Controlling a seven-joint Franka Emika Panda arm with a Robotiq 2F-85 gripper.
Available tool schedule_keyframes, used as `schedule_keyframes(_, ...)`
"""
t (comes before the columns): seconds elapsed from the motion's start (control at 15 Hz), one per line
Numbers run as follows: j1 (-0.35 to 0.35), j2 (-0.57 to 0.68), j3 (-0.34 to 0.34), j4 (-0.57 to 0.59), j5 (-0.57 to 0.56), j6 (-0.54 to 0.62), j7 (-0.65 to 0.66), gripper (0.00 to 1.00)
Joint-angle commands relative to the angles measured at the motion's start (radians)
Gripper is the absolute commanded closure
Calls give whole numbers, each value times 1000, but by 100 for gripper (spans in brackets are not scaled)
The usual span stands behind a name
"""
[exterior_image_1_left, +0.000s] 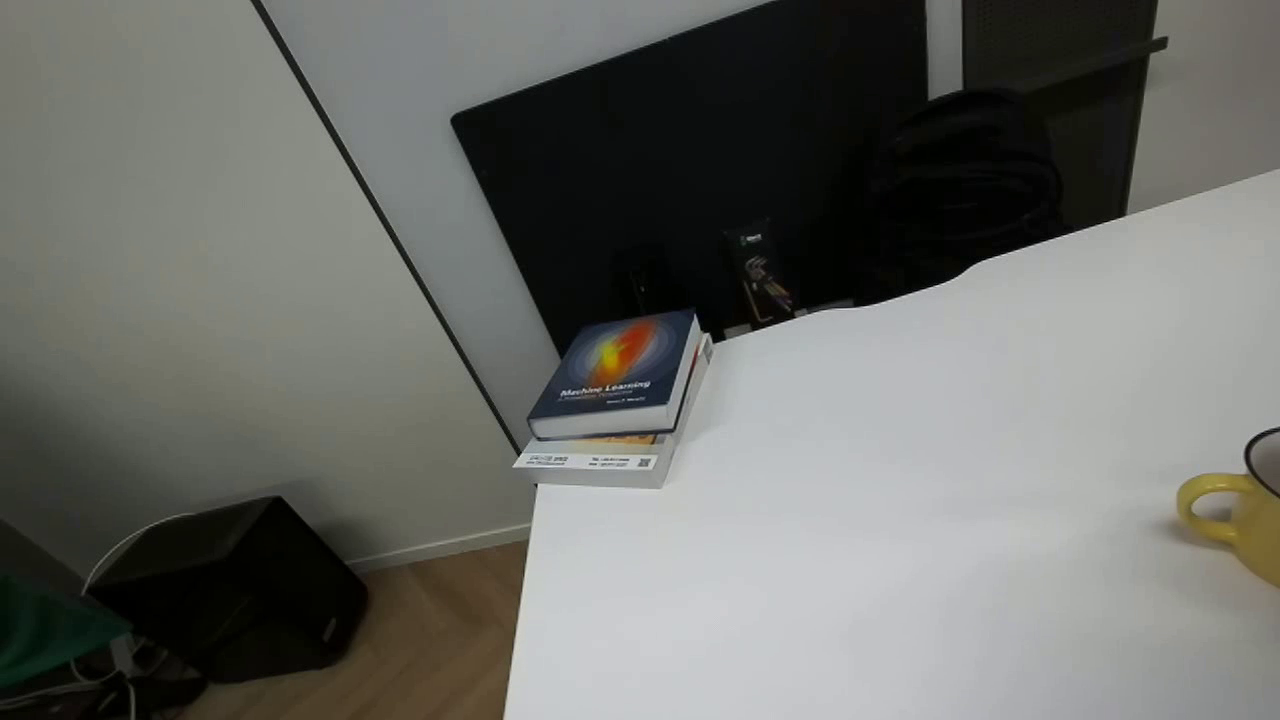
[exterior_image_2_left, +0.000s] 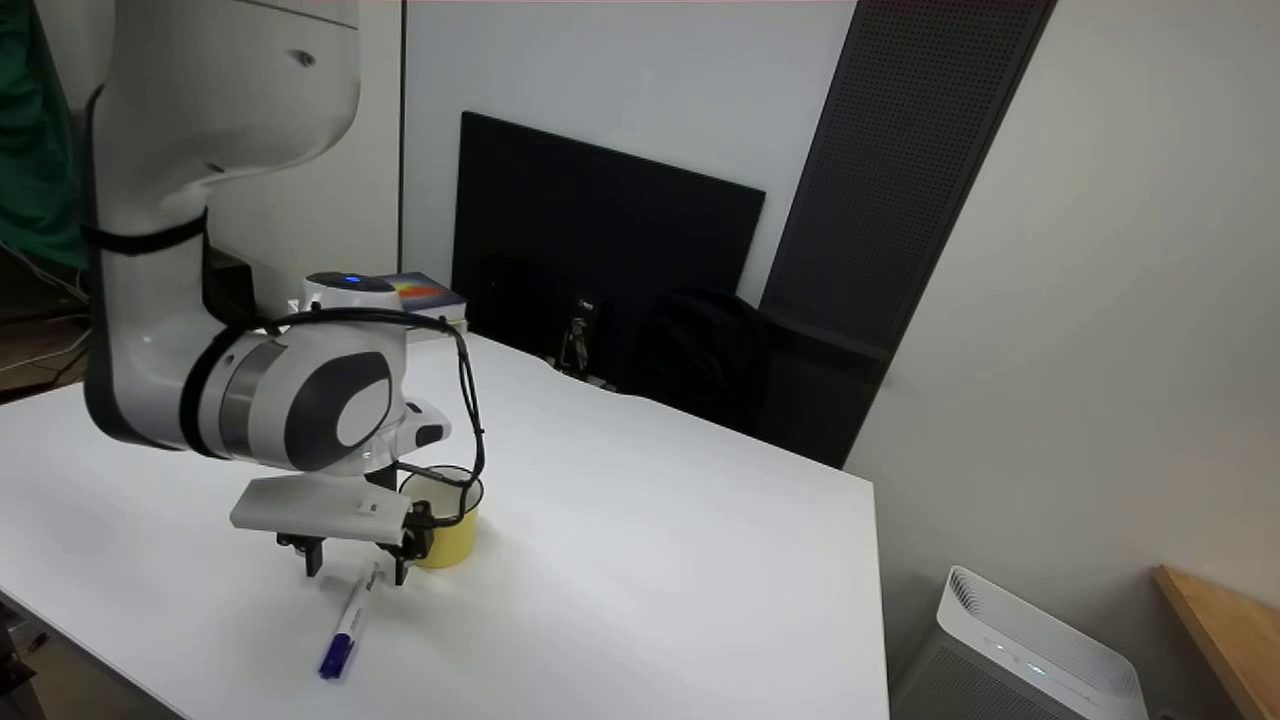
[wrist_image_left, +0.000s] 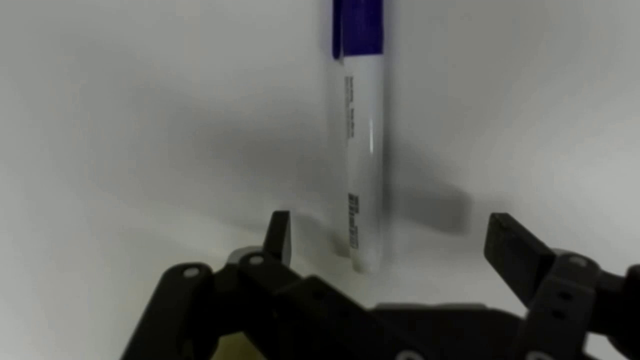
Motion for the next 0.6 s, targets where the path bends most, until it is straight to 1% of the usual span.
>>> schedule_keyframes(0.0, -12, 30, 2, 12, -5, 41, -1, 0)
schedule_keyframes(0.2, -15, 35, 3, 12, -4, 53, -2, 0)
schedule_keyframes(0.27, -13, 38, 2, 13, -3, 56, -2, 25)
schedule_keyframes(0.33, -13, 41, 3, 15, -3, 55, -2, 26)
schedule_keyframes(0.53, -14, 46, 5, 21, 1, 51, 2, 47)
